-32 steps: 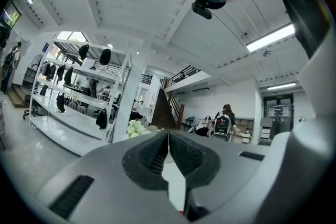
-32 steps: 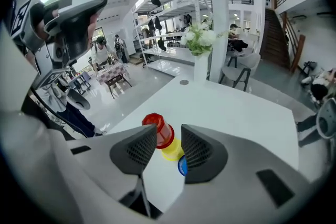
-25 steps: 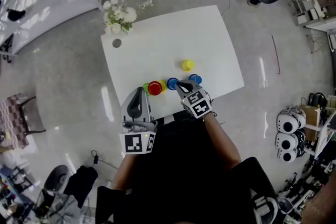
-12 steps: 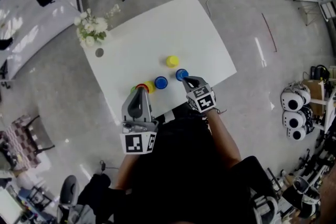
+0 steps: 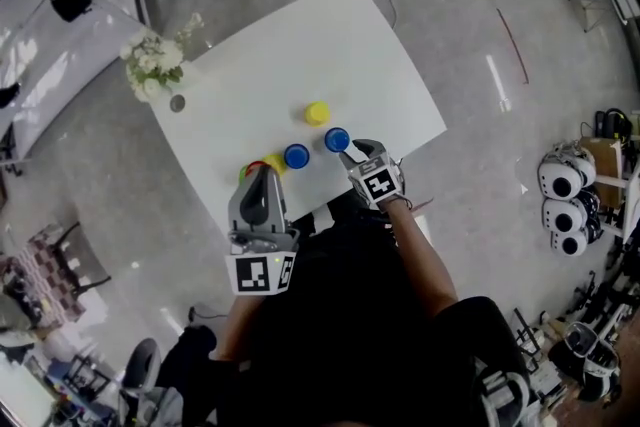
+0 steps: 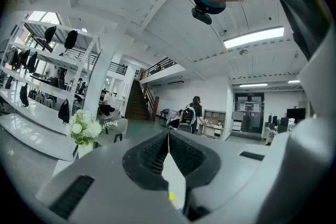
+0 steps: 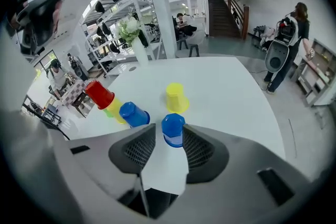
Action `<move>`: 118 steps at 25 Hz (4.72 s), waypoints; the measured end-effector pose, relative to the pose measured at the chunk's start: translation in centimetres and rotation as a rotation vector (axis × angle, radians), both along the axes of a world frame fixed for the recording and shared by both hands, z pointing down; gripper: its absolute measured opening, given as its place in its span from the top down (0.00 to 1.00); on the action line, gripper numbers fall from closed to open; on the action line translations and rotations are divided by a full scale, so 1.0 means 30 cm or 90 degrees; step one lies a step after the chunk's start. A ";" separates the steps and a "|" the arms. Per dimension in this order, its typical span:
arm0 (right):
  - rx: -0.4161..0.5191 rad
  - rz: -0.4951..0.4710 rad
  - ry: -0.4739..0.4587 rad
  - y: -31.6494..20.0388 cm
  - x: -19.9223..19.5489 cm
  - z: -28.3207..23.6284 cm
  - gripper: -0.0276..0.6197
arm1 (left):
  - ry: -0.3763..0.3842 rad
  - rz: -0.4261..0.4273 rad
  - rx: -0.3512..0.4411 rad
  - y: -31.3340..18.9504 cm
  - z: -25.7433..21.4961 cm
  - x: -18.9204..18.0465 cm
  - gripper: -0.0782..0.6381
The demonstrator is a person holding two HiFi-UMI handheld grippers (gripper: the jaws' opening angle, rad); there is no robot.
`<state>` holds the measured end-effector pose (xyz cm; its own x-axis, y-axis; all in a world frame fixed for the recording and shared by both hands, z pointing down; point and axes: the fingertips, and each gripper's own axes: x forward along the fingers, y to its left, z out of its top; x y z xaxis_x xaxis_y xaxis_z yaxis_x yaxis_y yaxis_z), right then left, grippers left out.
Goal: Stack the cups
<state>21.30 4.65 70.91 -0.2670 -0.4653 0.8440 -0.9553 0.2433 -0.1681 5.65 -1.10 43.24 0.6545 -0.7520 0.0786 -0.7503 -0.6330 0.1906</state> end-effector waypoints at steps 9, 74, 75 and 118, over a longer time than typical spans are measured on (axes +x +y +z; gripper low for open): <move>-0.056 -0.060 0.030 -0.008 0.016 0.122 0.54 | -0.014 -0.030 -0.004 0.003 -0.005 0.035 0.86; -0.031 -0.352 0.046 -0.064 -0.535 -0.114 0.61 | 0.012 -0.234 0.009 0.037 -0.059 -0.500 0.86; -0.032 -0.353 0.046 -0.065 -0.537 -0.114 0.61 | 0.013 -0.234 0.008 0.036 -0.058 -0.502 0.86; -0.037 -0.359 0.028 -0.098 -0.587 -0.098 0.59 | 0.019 -0.226 0.002 -0.009 -0.043 -0.522 0.86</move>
